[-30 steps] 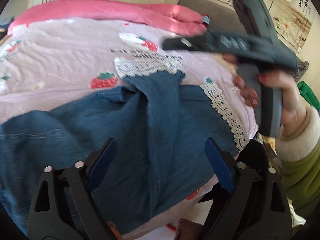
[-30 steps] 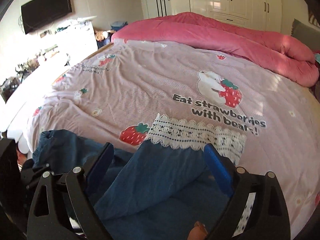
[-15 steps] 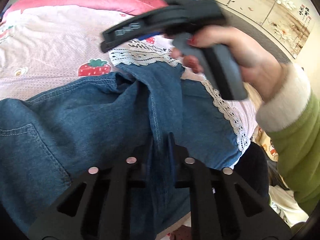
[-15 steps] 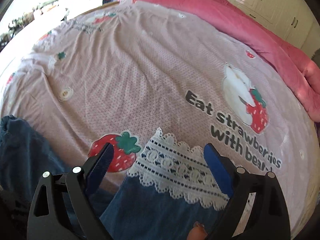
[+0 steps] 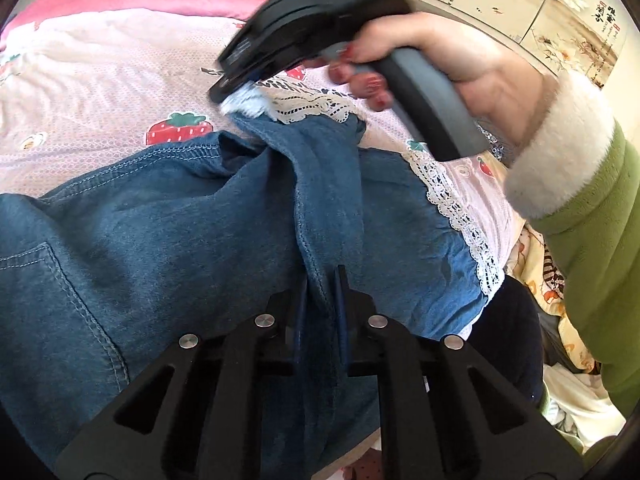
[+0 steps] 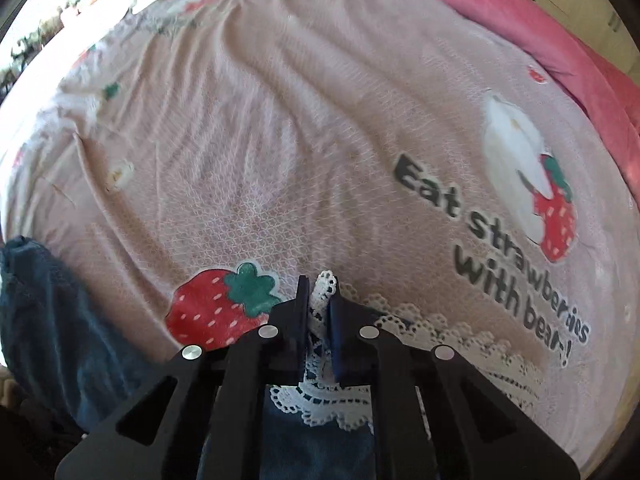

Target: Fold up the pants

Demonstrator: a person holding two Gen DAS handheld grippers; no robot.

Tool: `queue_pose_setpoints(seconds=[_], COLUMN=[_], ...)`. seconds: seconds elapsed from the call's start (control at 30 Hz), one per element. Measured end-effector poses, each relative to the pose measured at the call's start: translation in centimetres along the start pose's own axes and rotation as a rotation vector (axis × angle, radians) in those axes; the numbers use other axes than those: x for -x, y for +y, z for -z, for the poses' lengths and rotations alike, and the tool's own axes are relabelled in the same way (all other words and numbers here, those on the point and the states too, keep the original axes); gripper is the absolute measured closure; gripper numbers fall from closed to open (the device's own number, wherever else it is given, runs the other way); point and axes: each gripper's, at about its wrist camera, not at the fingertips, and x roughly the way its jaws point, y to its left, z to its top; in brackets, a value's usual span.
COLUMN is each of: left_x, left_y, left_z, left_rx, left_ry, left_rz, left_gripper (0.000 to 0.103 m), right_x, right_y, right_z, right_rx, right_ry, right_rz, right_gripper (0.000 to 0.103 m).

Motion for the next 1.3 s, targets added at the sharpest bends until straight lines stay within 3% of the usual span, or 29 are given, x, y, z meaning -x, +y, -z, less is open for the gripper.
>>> queue_pose_setpoints(seconds=[0.3,0.4,0.57,0.7,0.93,1.03,1.1,1.17,1.2,1.23,1.27,1.3], left_x=[0.5,1.3,2.6,2.9,1.3,0.8,0.7,0.5,0.5,0.4,0.4,0.4], left_y=[-0.1,-0.6,-2.4,-3.9,-5.1,-5.3,-5.4,-5.5,-5.5,-5.5,-5.6,-5.7], left_z=[-0.2,-0.3,-0.1,0.5,1.9,2.3,2.5,2.6,2.7,2.7,2.8,2.8], left_rx=[-0.017,-0.047,-0.134,-0.232,-0.281,-0.289,-0.292,-0.295,-0.297,-0.298,-0.302,-0.31], left_ry=[-0.019,-0.047,-0.076,-0.06,0.012,0.029,0.035,0.038,0.04,0.041,0.041,0.044], left_rz=[-0.006,-0.008,-0.006,-0.002,-0.016,-0.028,-0.036,-0.044,-0.047,-0.051,-0.056,-0.061], left_gripper=[0.102,0.102,0.102,0.102,0.102,0.102,0.102,0.102,0.102,0.102,0.102,0.102], right_x=[11.0,14.6,17.2,16.6,13.8,13.7,14.0,13.9,13.8,13.9,13.8,13.8], right_y=[-6.2,-8.5,-9.5,-9.3,-8.8,-8.6,-8.3,-8.1,-8.0,-7.9,-7.9,-8.0], right_z=[8.0,12.3,19.4,24.1,30.3,32.0,32.6,32.9,33.0,33.2,33.3,33.6], right_rx=[-0.25,-0.342,-0.433,-0.483,-0.552,-0.571,-0.567,-0.558,-0.55,-0.547,-0.545,-0.545], right_ry=[-0.263,-0.346,-0.412,-0.411,-0.339,-0.345,-0.352,-0.34,-0.336,-0.334,-0.327,-0.325], right_rz=[-0.081,-0.103,-0.154,-0.185,-0.236,-0.262,-0.265,-0.253,-0.243,-0.231,-0.227,-0.227], right_gripper=[0.096,0.096,0.096,0.095,0.09,0.068,0.067,0.067,0.074,0.091,0.097,0.097])
